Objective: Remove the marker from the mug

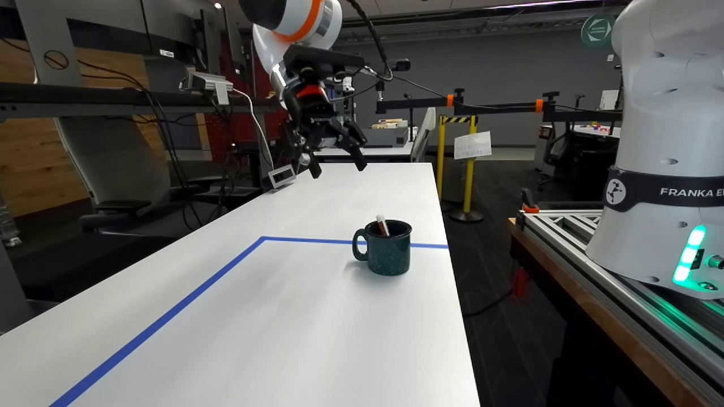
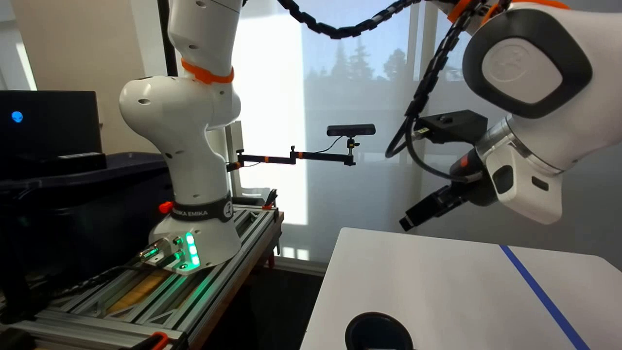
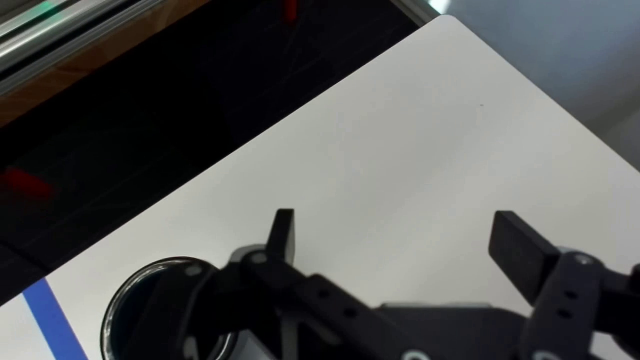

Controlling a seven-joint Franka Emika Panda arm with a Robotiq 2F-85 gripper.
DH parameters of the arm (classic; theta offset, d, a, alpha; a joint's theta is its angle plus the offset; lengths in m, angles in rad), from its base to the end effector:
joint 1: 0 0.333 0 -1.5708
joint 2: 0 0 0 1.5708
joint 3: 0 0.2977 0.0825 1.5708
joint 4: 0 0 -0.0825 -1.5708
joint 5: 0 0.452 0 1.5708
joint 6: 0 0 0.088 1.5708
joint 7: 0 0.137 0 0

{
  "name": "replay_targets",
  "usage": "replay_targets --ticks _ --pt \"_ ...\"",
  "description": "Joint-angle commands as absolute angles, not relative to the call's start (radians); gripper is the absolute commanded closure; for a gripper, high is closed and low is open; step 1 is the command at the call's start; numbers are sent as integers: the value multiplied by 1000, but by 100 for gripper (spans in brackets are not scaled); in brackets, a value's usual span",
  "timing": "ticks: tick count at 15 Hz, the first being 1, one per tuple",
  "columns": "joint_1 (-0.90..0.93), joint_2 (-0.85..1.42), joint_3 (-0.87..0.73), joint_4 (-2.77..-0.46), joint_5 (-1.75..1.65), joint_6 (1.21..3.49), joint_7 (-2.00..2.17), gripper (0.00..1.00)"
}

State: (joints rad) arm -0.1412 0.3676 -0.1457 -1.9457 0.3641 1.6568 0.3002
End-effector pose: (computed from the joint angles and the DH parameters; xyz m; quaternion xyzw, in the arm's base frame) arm 0.5539 -0.1182 0.1801 -0.8738 0.3438 0.3150 0.1379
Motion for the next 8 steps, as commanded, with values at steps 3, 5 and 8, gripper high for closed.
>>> replay_targets --ticks 3,5,8 --pt "-172 456 -185 -1916 373 1692 368 0" --pt "-177 477 -201 -1914 357 1726 393 0" --pt "-177 497 -225 -1919 330 1774 435 0"
